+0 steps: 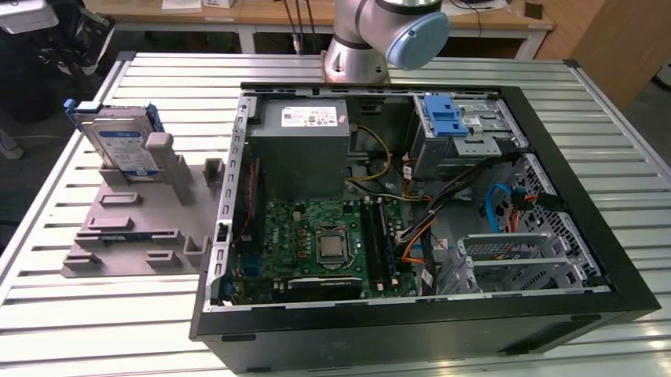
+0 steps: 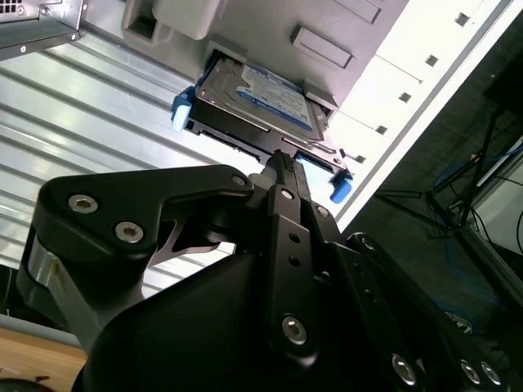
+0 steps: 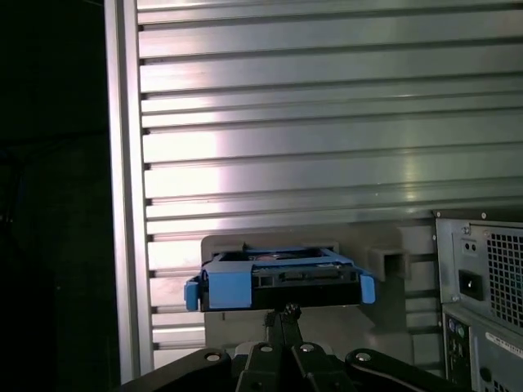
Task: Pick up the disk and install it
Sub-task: 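Reach for the disk, then pick up the disk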
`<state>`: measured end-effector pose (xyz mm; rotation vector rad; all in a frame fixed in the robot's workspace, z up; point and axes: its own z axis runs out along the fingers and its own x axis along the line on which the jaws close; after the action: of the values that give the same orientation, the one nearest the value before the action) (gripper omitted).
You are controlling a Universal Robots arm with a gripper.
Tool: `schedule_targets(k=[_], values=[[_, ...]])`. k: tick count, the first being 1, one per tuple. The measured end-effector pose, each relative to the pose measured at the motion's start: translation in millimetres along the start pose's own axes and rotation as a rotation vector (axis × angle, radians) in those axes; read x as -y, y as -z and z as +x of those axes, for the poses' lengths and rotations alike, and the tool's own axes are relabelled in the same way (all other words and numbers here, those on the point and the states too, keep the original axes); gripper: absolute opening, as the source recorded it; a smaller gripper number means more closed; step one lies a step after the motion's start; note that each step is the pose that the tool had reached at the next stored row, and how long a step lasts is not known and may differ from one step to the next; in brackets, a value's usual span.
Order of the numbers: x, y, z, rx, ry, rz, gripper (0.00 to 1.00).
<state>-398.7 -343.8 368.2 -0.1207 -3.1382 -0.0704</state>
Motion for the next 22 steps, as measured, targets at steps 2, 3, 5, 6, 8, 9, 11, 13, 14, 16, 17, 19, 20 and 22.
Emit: schedule_targets(k=[2, 3, 5, 6, 8, 9, 11, 13, 14, 16, 17, 19, 20, 22], values=[[0.0, -0.1, 1.8, 0.0, 0.0, 0.0, 0.11], [0.1, -0.2, 2.4, -0.0001, 0.0, 0.0001, 0.11], [0.1, -0.2, 3.0, -0.0001, 0.0, 0.0, 0.11], [0.1, -0.2, 3.0, -0.0001, 0.0, 0.0, 0.11], [0.1, -0.2, 3.1, -0.0001, 0.0, 0.0001, 0.11], [0.1, -0.2, 3.2, -0.0001, 0.0, 0.0, 0.11], [0.1, -0.2, 3.2, 0.0, 0.0, 0.0, 0.11], [0.1, -0.2, 3.2, -0.0005, 0.009, 0.0001, 0.11], [0.1, -0.2, 3.2, -0.001, 0.019, 0.0001, 0.11], [0.1, -0.3, 3.3, -0.002, 0.045, 0.0001, 0.11], [0.1, -0.4, 3.3, -0.0027, 0.06, 0.0002, 0.11], [0.1, -0.3, 3.2, -0.0042, 0.091, 0.0003, 0.11], [0.1, -0.3, 3.3, -0.0048, 0.105, 0.0003, 0.11], [0.1, -0.4, 3.3, -0.0058, 0.129, 0.0003, 0.11]])
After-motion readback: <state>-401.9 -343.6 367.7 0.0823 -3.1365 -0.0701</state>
